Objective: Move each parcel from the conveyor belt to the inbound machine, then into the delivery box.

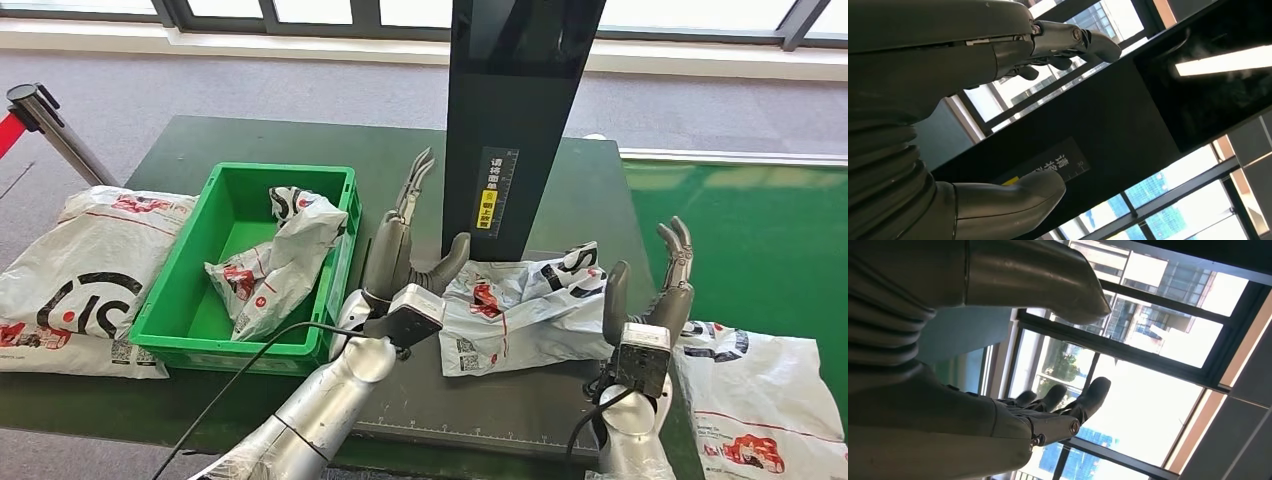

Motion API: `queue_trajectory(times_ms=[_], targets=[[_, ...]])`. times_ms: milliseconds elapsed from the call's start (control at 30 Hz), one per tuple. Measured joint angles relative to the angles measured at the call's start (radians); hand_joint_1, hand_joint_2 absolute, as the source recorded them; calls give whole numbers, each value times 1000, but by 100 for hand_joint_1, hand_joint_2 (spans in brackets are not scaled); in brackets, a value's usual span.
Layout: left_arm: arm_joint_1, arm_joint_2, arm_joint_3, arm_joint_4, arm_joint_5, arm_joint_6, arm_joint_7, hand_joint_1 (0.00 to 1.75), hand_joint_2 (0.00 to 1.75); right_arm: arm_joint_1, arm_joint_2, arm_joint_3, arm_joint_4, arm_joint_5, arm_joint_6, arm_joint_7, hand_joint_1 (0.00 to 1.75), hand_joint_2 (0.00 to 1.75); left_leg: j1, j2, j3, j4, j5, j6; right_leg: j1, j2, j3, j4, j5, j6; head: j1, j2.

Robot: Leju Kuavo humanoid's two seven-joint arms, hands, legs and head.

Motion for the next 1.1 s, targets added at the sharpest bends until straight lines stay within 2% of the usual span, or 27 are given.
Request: queue_trajectory(times_ms=[200, 367, 467, 567, 867, 1100], targets=[[0, 3, -41, 15, -2, 1, -8, 0, 175, 2, 2, -12, -5, -2, 2, 0, 0, 0, 0, 0, -1, -1, 0, 0, 0, 0, 0, 0, -1, 0, 0, 0], [-2, 3, -43, 34, -26, -49, -21, 0, 175, 5, 4, -14, -19, -16, -21, 0, 0, 0, 0, 0, -1, -1, -1, 0, 0, 0, -1, 0, -1, 0, 0, 0], [-15, -1, -45, 76, -52, -111, -5, 0, 175, 5, 6, -19, -47, -49, -88, 0, 0, 0, 0, 0, -1, 0, -1, 0, 0, -1, -1, 0, -1, 0, 0, 0], [-37, -4, -68, 141, -53, -123, 34, 0, 175, 5, 12, -36, -97, -65, -160, 0, 0, 0, 0, 0, -1, 0, -1, 0, -1, -1, -1, 0, -1, 0, 0, 0], [-70, -9, -229, 303, 4, -192, 163, 0, 175, 2, 41, -100, -191, -57, -182, 0, 0, 0, 0, 0, -1, 0, -1, 0, 0, -1, -1, 0, -1, 0, 0, 0], [-67, -12, -412, 393, 57, -257, 297, 0, 175, -3, 49, -102, -198, -57, -182, 0, 0, 0, 0, 0, -1, -1, -1, 0, 0, -1, 0, 0, -2, 1, 0, 0]])
